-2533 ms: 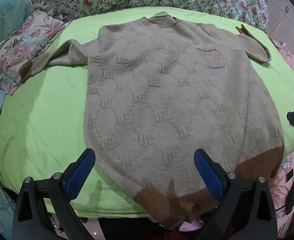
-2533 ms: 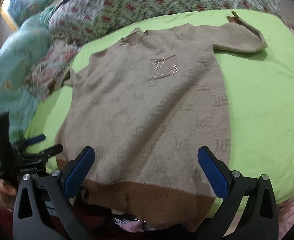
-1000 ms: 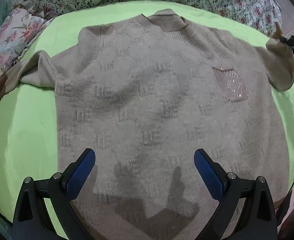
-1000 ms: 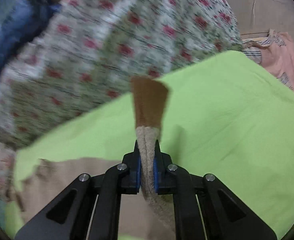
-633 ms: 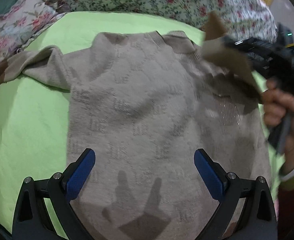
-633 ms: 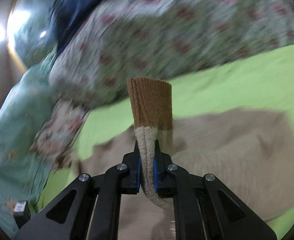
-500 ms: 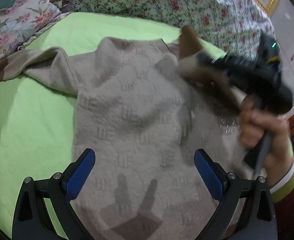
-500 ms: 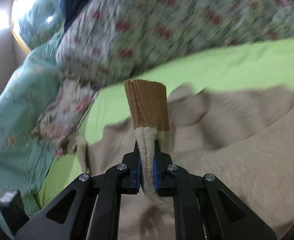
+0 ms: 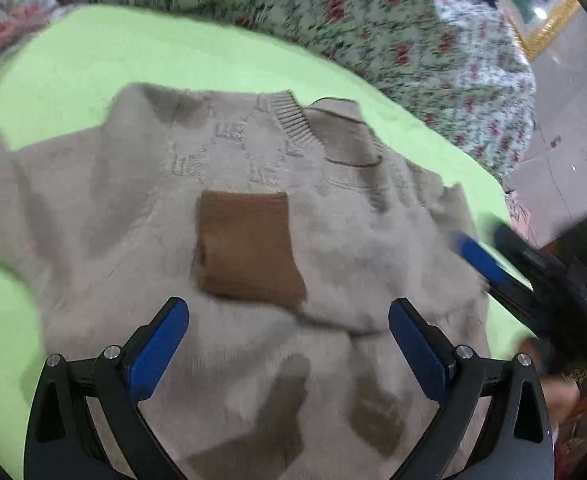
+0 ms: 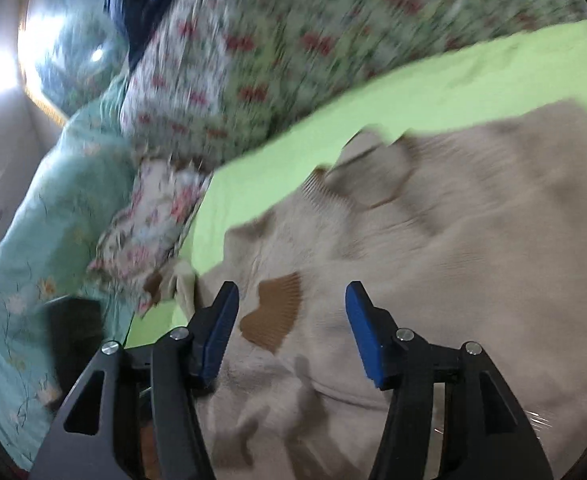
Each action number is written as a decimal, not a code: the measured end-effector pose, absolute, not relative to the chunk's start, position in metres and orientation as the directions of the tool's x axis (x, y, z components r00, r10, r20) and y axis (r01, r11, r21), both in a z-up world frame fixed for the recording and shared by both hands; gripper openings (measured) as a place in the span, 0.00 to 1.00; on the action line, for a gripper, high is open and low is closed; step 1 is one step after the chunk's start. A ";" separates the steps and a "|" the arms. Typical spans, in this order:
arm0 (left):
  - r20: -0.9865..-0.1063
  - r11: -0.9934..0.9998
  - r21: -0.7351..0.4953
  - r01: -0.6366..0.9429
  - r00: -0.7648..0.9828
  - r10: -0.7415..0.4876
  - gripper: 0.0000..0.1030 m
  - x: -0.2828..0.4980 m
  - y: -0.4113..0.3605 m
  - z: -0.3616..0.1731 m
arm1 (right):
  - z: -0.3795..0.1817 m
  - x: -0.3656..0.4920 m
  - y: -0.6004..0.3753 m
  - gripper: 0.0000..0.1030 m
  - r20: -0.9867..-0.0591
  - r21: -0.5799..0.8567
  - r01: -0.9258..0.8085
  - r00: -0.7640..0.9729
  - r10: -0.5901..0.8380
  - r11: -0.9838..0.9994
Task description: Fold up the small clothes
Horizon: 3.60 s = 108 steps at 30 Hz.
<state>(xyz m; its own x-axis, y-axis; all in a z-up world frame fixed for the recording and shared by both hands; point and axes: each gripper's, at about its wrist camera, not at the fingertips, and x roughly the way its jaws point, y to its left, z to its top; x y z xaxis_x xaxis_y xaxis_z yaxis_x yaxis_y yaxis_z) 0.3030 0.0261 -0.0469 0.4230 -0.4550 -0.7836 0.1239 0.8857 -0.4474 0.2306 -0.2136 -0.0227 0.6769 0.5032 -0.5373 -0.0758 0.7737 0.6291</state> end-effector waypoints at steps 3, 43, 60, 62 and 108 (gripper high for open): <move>-0.767 0.870 -0.479 0.114 0.429 -0.478 0.88 0.324 0.022 -0.059 | -0.009 0.196 -0.250 0.61 -0.520 0.619 -0.025 0.736 0.433 0.785; -0.743 0.929 -0.337 0.156 0.562 -0.364 0.11 0.303 0.042 -0.067 | -0.069 0.236 -0.372 0.16 -0.830 0.240 0.330 0.558 0.016 0.913; -0.723 0.936 -0.346 0.070 0.615 -0.314 0.33 0.252 0.112 -0.043 | -0.043 0.164 -0.334 0.37 -0.756 0.284 0.278 0.654 0.035 0.917; -0.711 0.928 -0.372 0.013 0.638 -0.294 0.54 0.244 0.142 -0.038 | -0.034 0.154 -0.321 0.50 -0.723 0.320 0.224 0.686 0.085 0.920; -0.555 0.853 -0.448 0.269 0.664 -0.501 0.06 0.316 0.069 0.079 | -0.046 0.097 -0.269 0.53 -0.707 0.501 0.198 0.656 0.266 0.843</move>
<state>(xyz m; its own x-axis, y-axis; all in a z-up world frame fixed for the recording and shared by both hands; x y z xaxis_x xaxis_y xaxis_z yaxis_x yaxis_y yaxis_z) 0.3162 0.0694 0.0787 0.6644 -0.5009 -0.5547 0.2692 0.8528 -0.4476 0.0975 -0.2687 -0.0465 0.6557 0.2658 -0.7067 0.1983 0.8426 0.5008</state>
